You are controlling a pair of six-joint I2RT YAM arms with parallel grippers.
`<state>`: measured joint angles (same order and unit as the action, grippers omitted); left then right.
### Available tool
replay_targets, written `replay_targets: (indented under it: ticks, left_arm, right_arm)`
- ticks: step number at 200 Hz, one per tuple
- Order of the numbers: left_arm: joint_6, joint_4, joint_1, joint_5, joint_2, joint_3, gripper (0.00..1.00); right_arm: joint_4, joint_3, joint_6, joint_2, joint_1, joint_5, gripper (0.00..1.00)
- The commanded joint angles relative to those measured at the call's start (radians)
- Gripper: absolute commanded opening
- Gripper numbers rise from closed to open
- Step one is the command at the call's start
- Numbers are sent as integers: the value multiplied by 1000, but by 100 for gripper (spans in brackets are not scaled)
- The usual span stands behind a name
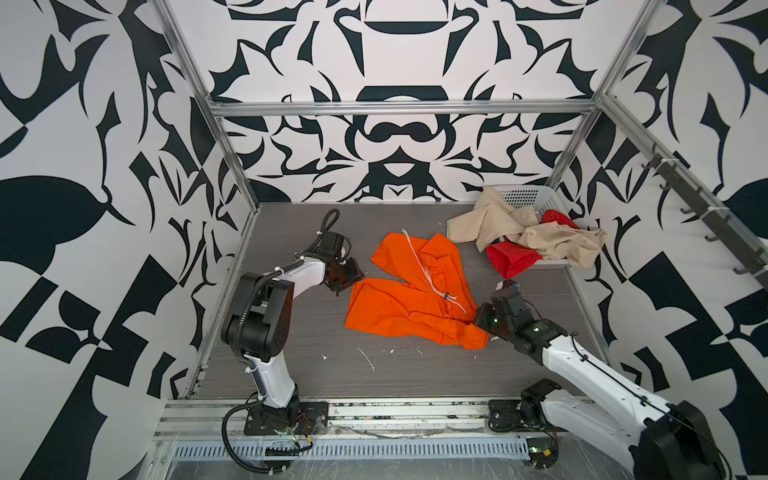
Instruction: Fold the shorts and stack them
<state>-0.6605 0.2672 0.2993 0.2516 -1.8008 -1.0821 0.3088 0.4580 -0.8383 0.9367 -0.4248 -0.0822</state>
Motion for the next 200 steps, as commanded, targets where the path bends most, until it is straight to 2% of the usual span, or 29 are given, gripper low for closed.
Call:
replay_targets:
  ticks: [1,35,62,106,125,137,167,200]
  left_arm:
    - [17,-1,-3,-2,-31,-34,44]
    - [33,-37,-3,32,-60,-39,45]
    - [29,-55,-3,54,-72,-29,39]
    - [40,-32,-3,65,-40,-30,10]
    - [76,50,-8,49,17,-61,5]
    - [87,76,-26,80,75,-63,4]
    - [85,144,-130,186,228,-73,0]
    - [147,293,-229,218,369,-137,0]
  right_arm:
    - [-20,35,27,-13,5,1,0]
    - [-20,32,28,-18,7,8,0]
    - [-17,32,30,-20,9,6,0]
    - [-8,50,42,-26,18,-1,0]
    - [8,93,61,-28,39,-2,0]
    - [25,143,91,-26,66,13,0]
    - [85,309,174,11,144,47,0]
    - [77,520,244,100,222,106,0]
